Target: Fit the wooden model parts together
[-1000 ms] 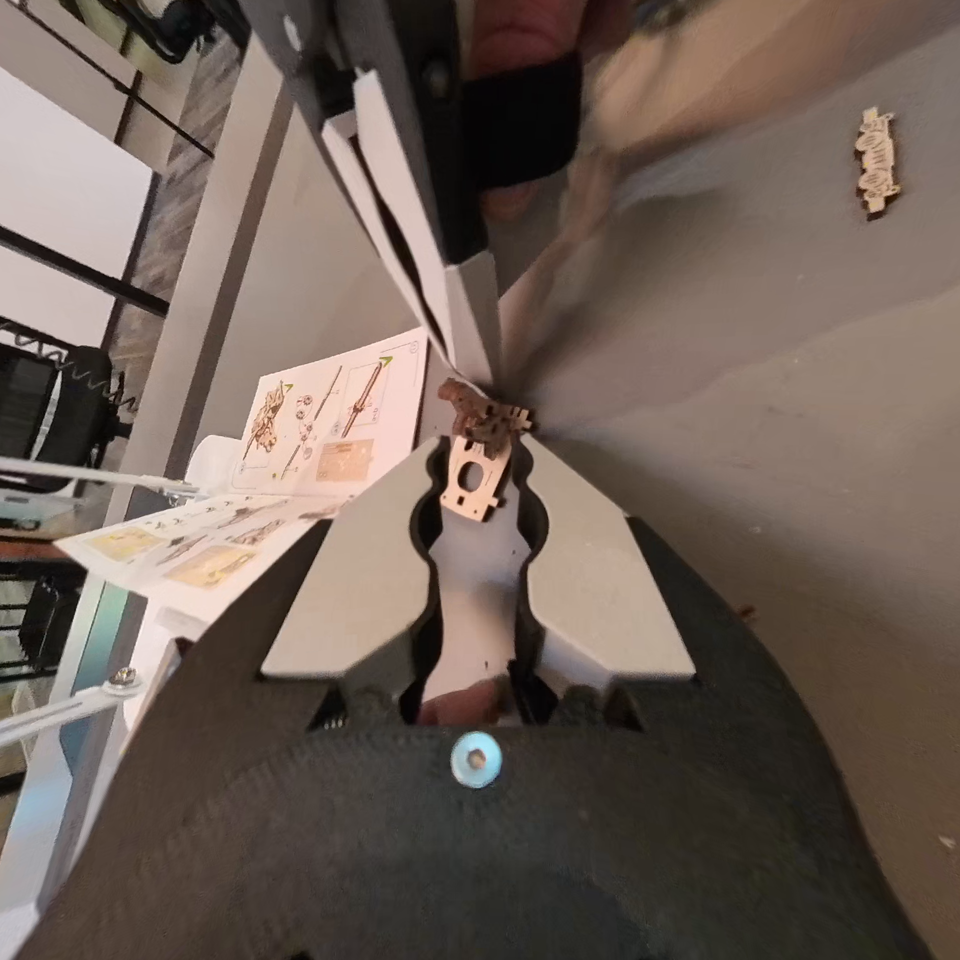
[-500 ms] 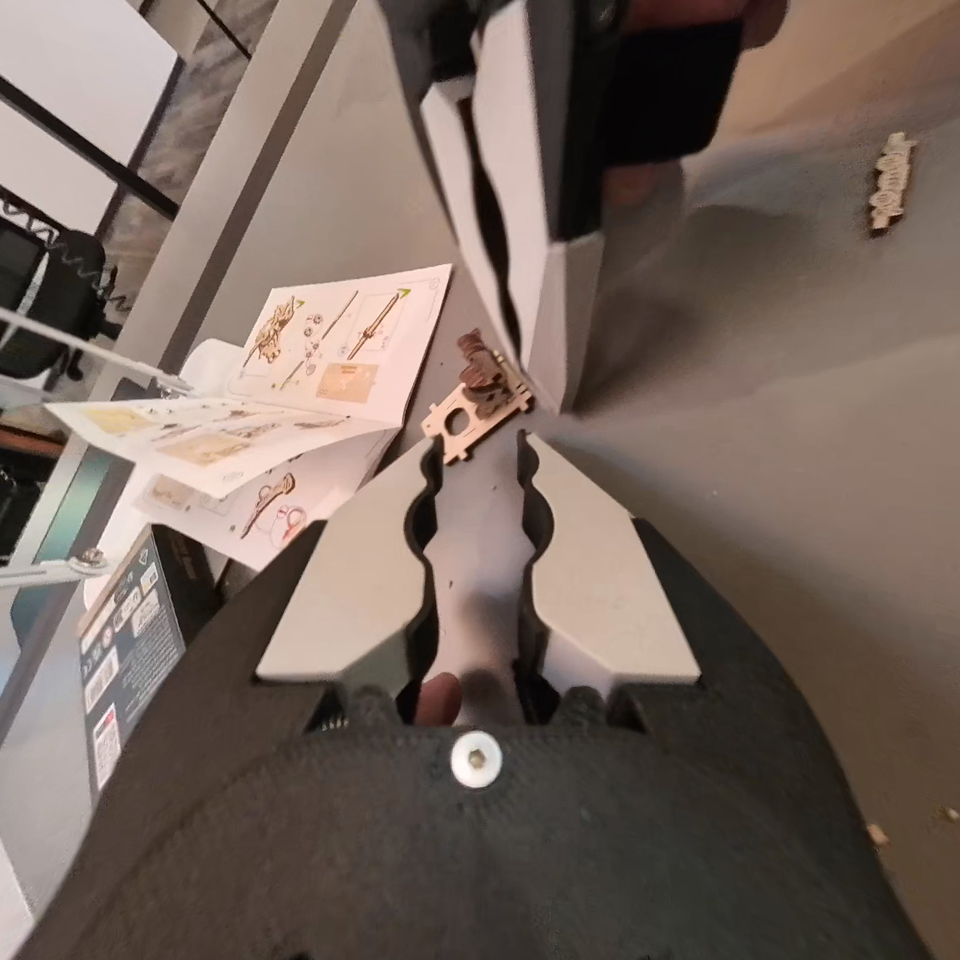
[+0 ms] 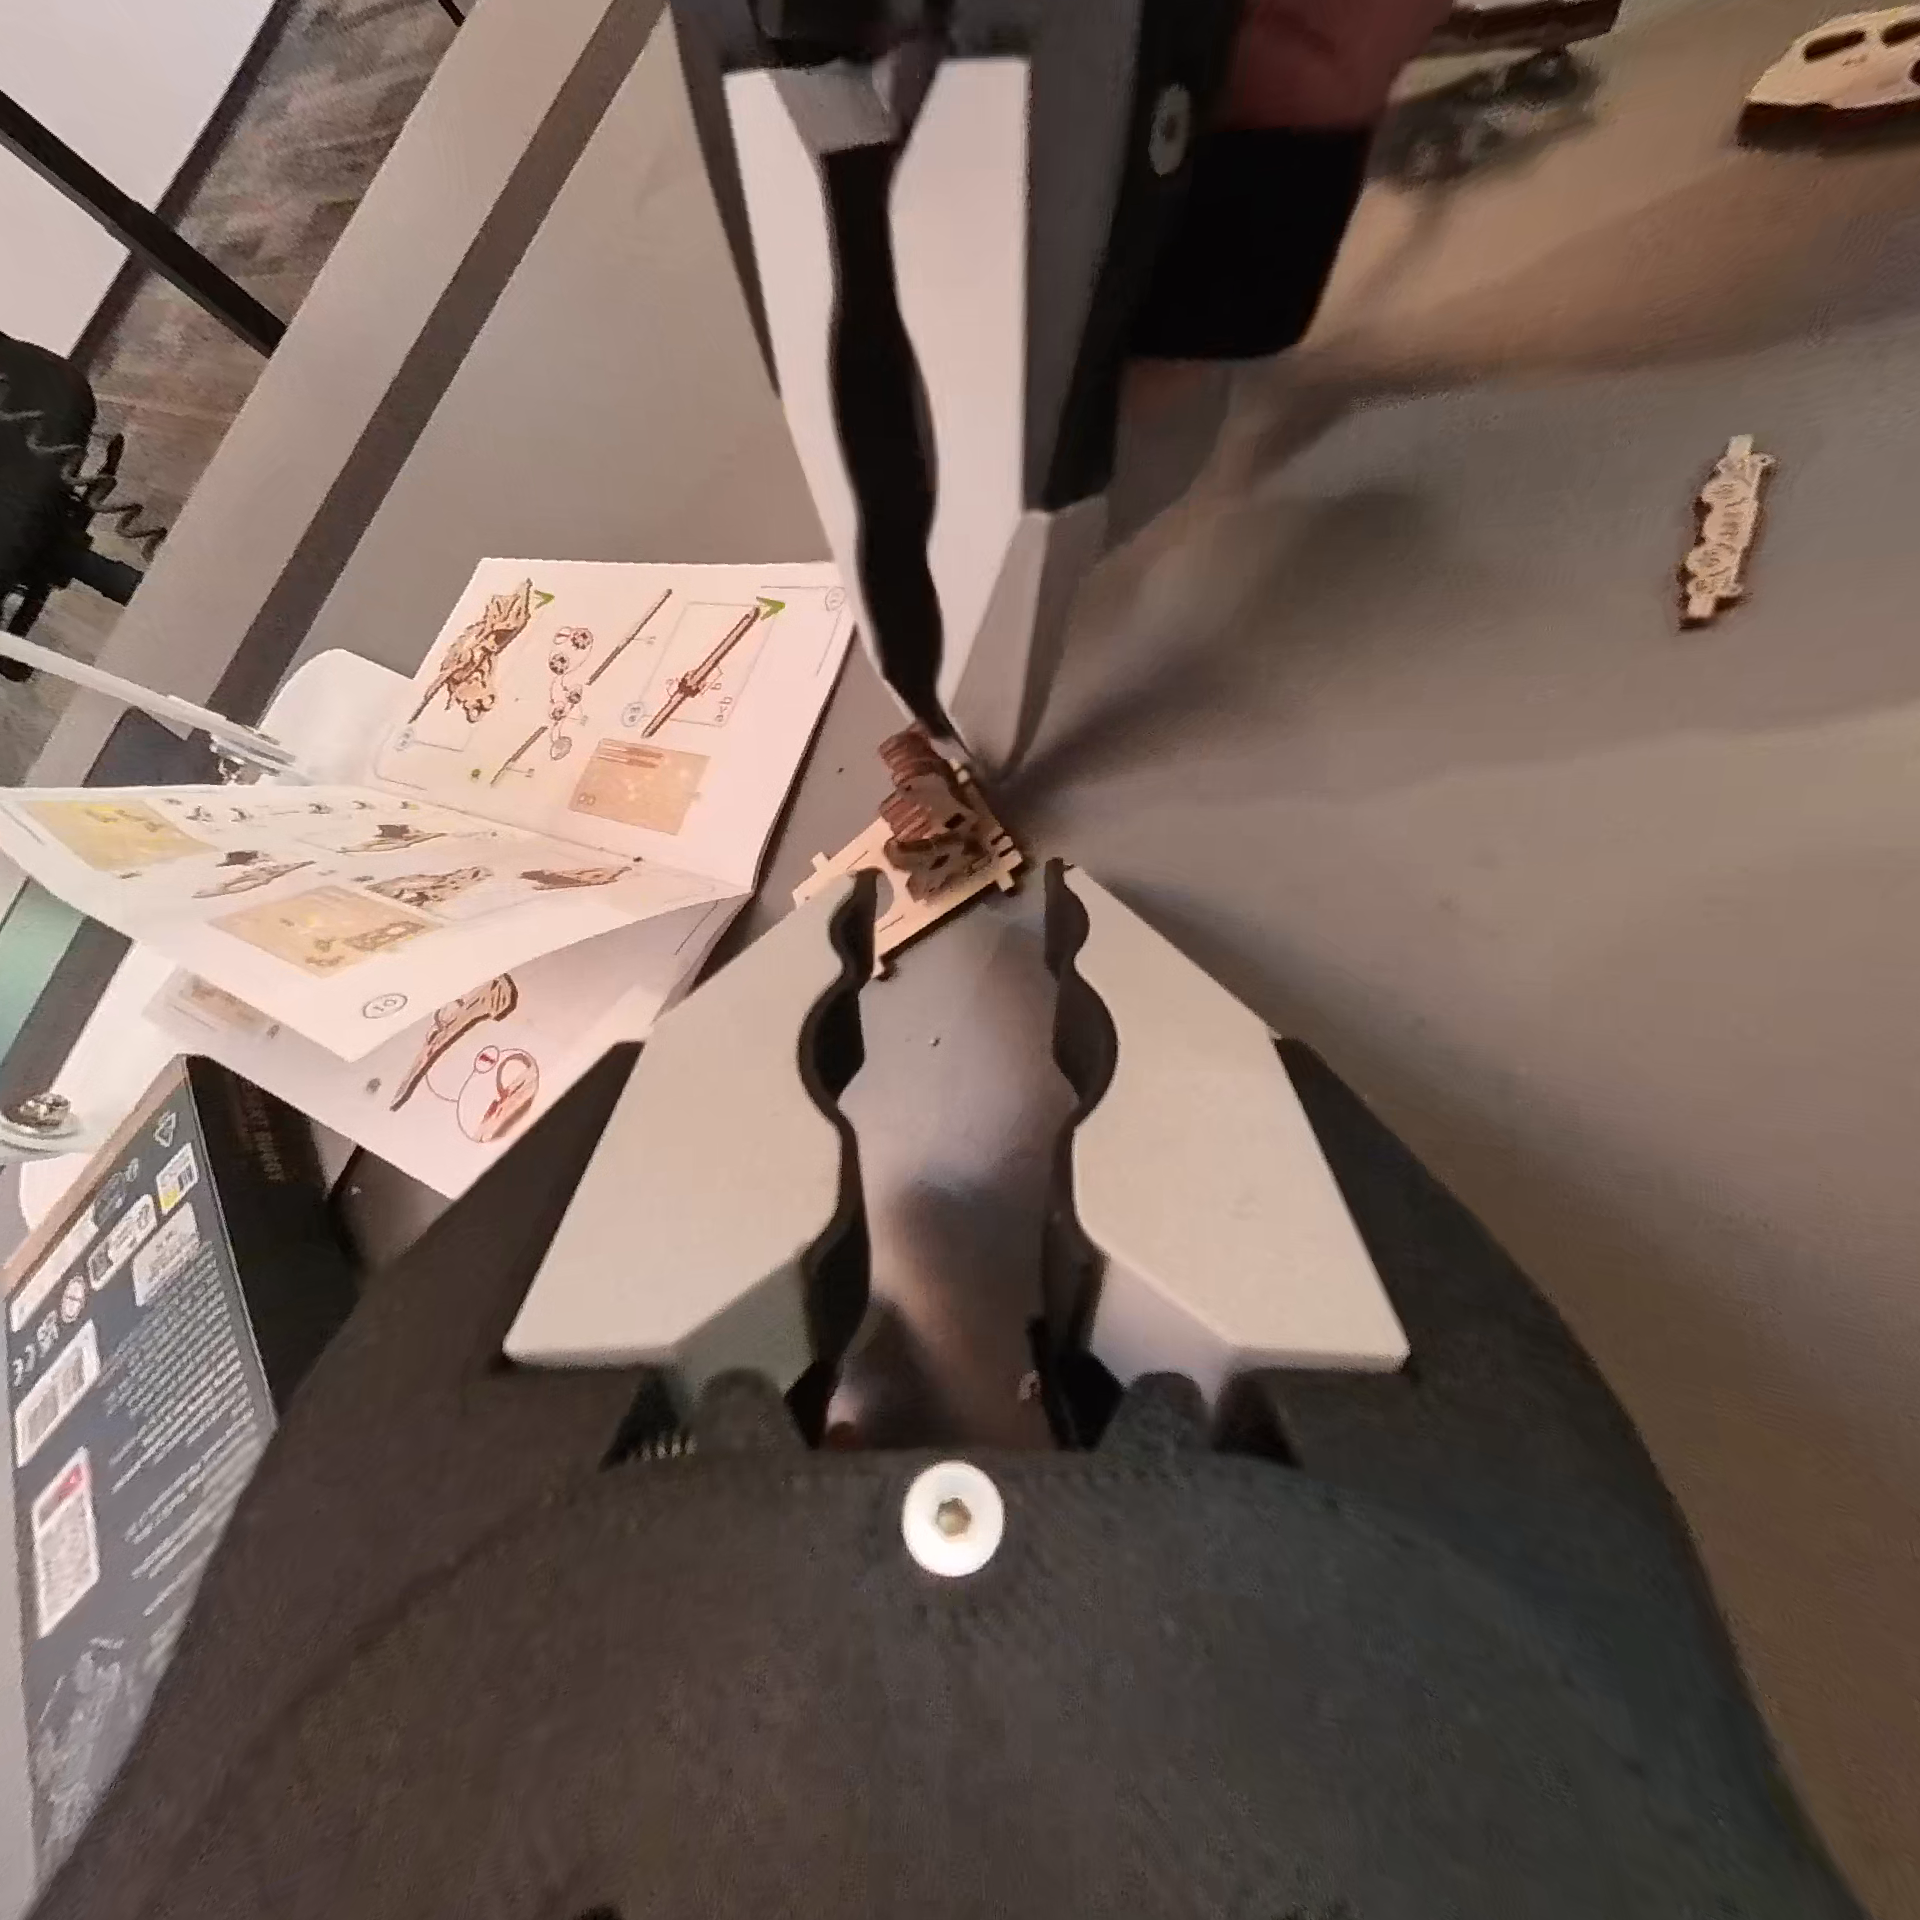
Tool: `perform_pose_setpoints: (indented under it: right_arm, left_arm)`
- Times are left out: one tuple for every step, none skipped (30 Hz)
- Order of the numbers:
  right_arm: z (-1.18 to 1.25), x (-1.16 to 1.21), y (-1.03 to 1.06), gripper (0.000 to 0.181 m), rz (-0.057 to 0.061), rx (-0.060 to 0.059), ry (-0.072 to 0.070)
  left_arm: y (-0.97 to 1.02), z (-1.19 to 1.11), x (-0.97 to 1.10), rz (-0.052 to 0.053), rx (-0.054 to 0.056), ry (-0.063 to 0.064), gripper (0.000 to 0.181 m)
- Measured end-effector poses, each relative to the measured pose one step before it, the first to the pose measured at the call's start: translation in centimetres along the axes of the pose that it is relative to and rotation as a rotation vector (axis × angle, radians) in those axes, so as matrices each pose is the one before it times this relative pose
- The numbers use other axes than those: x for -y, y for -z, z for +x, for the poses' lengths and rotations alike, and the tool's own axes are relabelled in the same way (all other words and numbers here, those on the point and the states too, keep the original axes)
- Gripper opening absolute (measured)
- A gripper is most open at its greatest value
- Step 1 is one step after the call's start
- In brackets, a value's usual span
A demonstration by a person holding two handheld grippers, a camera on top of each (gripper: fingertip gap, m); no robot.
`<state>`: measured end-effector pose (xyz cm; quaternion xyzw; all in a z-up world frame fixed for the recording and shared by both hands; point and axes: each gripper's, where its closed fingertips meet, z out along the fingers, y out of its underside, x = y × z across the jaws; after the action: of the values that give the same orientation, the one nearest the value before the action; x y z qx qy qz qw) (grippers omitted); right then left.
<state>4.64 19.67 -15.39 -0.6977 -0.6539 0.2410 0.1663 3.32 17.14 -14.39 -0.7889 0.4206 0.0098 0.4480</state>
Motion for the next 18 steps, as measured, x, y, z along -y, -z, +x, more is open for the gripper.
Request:
perform_pose_setpoints:
  right_arm:
    - [-0.162, -0.138, -0.178, 0.017, -0.0148, -0.0011, 0.0081]
    - [-0.181, -0.025, -0.145, 0.016, -0.0076, 0.0012, 0.0052]
    - [-0.276, 0.024, -0.065, 0.014, -0.0103, 0.0043, 0.0037]
    - [-0.112, 0.085, -0.028, 0.014, -0.0109, -0.0098, 0.0113]
    - [-0.025, 0.182, -0.014, 0.014, -0.0036, -0.0167, 0.0190]
    - [-0.099, 0.092, -0.037, 0.015, -0.0053, -0.0060, 0.0113]
    - [0.015, 0.044, -0.013, 0.016, -0.0055, -0.0049, -0.0004]
    - [0.149, 0.083, 0.024, 0.020, 0.0006, -0.0095, 0.0000]
    - [0.075, 0.073, 0.043, 0.023, 0.0033, -0.0044, 0.0024]
    - [0.070, -0.029, 0.005, 0.028, -0.0030, -0.0011, -0.0008]
    - [0.115, -0.095, -0.078, 0.034, -0.0092, -0.0030, -0.0003]
    - [0.000, -0.086, -0.167, 0.036, -0.0084, 0.0025, 0.0067]
    - [-0.153, 0.063, -0.132, 0.036, 0.0006, 0.0087, 0.0107]
    - [-0.150, 0.123, -0.048, 0.036, 0.0038, 0.0084, 0.0081]
    - [-0.010, 0.071, -0.040, 0.033, 0.0014, 0.0014, 0.0025]
    - [-0.062, 0.017, 0.004, 0.027, 0.0002, 0.0052, -0.0027]
    - [-0.333, -0.034, 0.017, 0.020, -0.0037, 0.0191, -0.0052]
    - [-0.392, 0.006, -0.017, 0.019, -0.0020, 0.0148, -0.0039]
  left_arm:
    - [-0.033, 0.032, -0.024, -0.0017, -0.0083, 0.0093, 0.030]
    - [-0.030, -0.060, -0.020, -0.0037, -0.0008, 0.0055, 0.031]
    - [-0.028, -0.032, -0.014, -0.0026, 0.0000, 0.0002, 0.031]
    - [-0.031, 0.000, 0.018, 0.0000, -0.0004, -0.0021, 0.031]
    - [-0.035, 0.009, 0.008, -0.0003, -0.0008, -0.0023, 0.031]
    - [-0.028, -0.033, -0.013, -0.0030, 0.0001, -0.0007, 0.031]
    - [-0.037, -0.058, -0.011, -0.0034, 0.0006, 0.0009, 0.031]
    - [-0.045, 0.003, -0.013, -0.0026, -0.0028, 0.0033, 0.031]
    - [-0.050, 0.027, 0.009, -0.0009, -0.0048, 0.0018, 0.031]
    - [-0.046, 0.000, 0.022, 0.0000, -0.0045, 0.0000, 0.031]
    - [-0.042, 0.017, 0.003, -0.0015, -0.0062, 0.0001, 0.031]
    - [-0.030, 0.023, -0.018, -0.0021, -0.0073, 0.0006, 0.031]
    - [-0.023, 0.048, -0.029, -0.0020, -0.0099, 0.0009, 0.031]
    - [-0.007, 0.082, -0.026, -0.0016, -0.0116, -0.0014, 0.031]
    - [0.018, -0.077, -0.064, -0.0037, -0.0002, -0.0014, 0.031]
    - [0.046, -0.175, -0.184, -0.0093, 0.0069, -0.0066, 0.031]
    - [0.096, -0.096, -0.178, -0.0043, 0.0030, -0.0042, 0.031]
    - [0.120, -0.064, -0.147, 0.0004, -0.0007, 0.0030, 0.032]
